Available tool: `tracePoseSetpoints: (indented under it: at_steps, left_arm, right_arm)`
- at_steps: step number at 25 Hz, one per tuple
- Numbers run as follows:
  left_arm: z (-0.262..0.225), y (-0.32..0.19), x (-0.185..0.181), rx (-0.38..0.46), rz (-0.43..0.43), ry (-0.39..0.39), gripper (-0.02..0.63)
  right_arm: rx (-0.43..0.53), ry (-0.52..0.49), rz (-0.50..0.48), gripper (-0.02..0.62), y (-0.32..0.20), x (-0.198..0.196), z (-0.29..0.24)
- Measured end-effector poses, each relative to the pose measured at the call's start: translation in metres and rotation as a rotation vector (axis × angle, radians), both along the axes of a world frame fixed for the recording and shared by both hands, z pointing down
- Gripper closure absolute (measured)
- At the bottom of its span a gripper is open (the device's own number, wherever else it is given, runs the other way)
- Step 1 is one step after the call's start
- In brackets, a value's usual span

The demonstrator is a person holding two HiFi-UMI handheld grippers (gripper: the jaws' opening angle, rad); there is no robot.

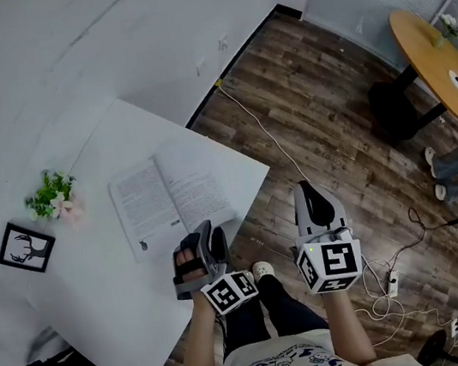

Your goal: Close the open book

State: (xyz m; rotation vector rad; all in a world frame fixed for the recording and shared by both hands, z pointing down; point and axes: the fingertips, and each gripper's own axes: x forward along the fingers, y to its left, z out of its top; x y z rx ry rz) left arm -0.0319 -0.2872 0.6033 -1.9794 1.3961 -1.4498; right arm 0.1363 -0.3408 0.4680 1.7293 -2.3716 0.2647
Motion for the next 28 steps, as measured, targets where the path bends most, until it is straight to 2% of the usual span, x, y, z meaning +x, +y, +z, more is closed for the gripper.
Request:
tracePoseSetpoints:
  at_steps: [8,21,25,28]
  left_arm:
    - [0.031,0.001,0.003,-0.048,0.045,-0.118,0.445]
    - [0.056,-0.009,0.007,-0.086,0.054,-0.185,0.445]
    - [0.056,-0.015,0.009,-0.085,0.044,-0.17,0.446]
    - [0.056,-0.018,0.009,-0.074,0.04,-0.162,0.472]
  right_arm:
    - [-0.006,-0.001,0.017,0.561,0.001,0.012,0.002]
    - [-0.011,-0.006,0.02,0.561,-0.001,0.018,0.004]
    - [-0.014,-0.004,0.018,0.561,-0.001,0.019,0.005]
    - [-0.015,-0.002,0.015,0.561,-0.001,0.018,0.006]
